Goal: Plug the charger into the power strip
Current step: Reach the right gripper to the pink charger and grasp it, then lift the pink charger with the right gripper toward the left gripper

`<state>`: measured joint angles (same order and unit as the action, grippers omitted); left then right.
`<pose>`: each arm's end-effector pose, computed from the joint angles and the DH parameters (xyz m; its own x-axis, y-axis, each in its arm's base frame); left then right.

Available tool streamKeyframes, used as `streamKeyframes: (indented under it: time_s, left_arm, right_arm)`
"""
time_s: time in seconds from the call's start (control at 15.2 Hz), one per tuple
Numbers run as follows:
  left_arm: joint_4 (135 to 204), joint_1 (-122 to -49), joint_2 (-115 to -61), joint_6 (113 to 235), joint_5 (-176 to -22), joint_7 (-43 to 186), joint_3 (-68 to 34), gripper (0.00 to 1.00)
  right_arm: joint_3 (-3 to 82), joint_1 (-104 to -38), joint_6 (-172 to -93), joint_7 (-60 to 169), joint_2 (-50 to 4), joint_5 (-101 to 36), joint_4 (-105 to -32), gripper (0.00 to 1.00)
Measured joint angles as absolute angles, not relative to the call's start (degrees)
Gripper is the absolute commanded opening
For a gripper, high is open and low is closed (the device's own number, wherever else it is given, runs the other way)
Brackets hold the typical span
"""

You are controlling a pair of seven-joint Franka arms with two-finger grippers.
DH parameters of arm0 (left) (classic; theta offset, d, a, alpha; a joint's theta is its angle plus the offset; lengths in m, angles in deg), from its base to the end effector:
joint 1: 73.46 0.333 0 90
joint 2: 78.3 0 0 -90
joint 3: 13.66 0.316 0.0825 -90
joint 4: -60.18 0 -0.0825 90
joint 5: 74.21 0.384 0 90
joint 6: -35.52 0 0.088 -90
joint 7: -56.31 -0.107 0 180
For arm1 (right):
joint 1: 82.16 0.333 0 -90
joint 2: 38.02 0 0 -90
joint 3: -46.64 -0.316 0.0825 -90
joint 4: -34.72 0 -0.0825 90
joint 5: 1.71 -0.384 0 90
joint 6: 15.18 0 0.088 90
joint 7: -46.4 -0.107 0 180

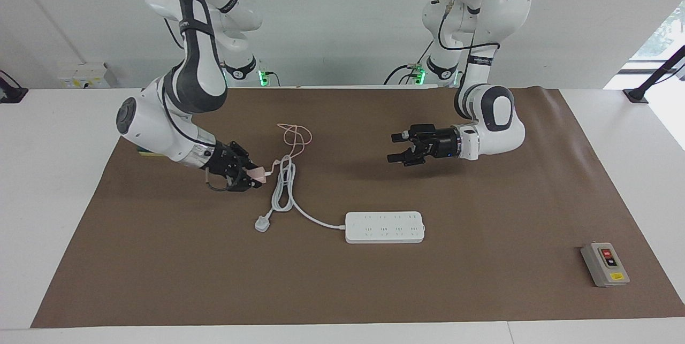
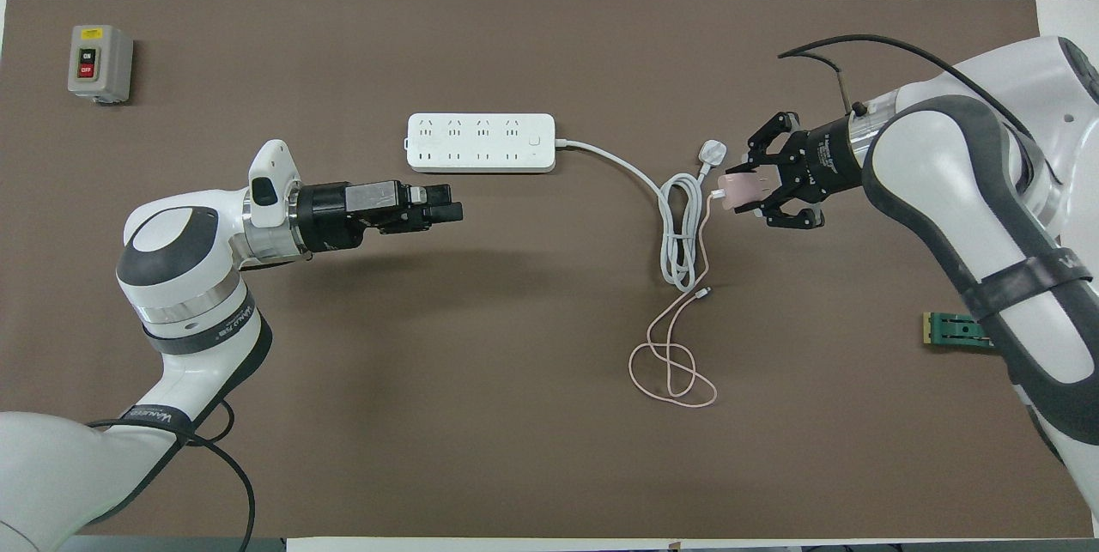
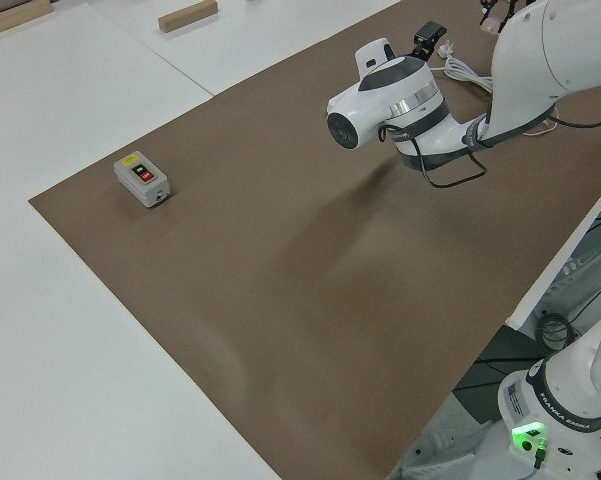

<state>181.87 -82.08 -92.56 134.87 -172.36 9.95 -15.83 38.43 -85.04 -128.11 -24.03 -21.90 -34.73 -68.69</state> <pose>0.5392 -0.1940 0.3353 0.9996 0.0281 -0.0042 0.0045 -0.0102 0.9999 0.6166 0.0869 0.3919 0.1438 -0.8311 -0.5372 -0.9859 -0.1674 -0.0049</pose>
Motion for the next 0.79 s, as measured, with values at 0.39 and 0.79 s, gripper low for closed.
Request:
streamKeyframes:
  time_s: [0.39, 0.79]
  left_arm:
    - [181.8, -82.1, -92.6, 134.9, -172.4, 9.9, -15.8, 1.0]
    - [181.5, -82.1, -92.6, 134.9, -172.4, 9.9, -15.9, 1.0]
  right_arm:
    - [38.4, -81.0, -129.8, -27.8, -22.1, -42.4, -67.3, 0.0]
    - [38.3, -67.6, -143.1, -38.8, -22.1, -42.6, -67.2, 0.0]
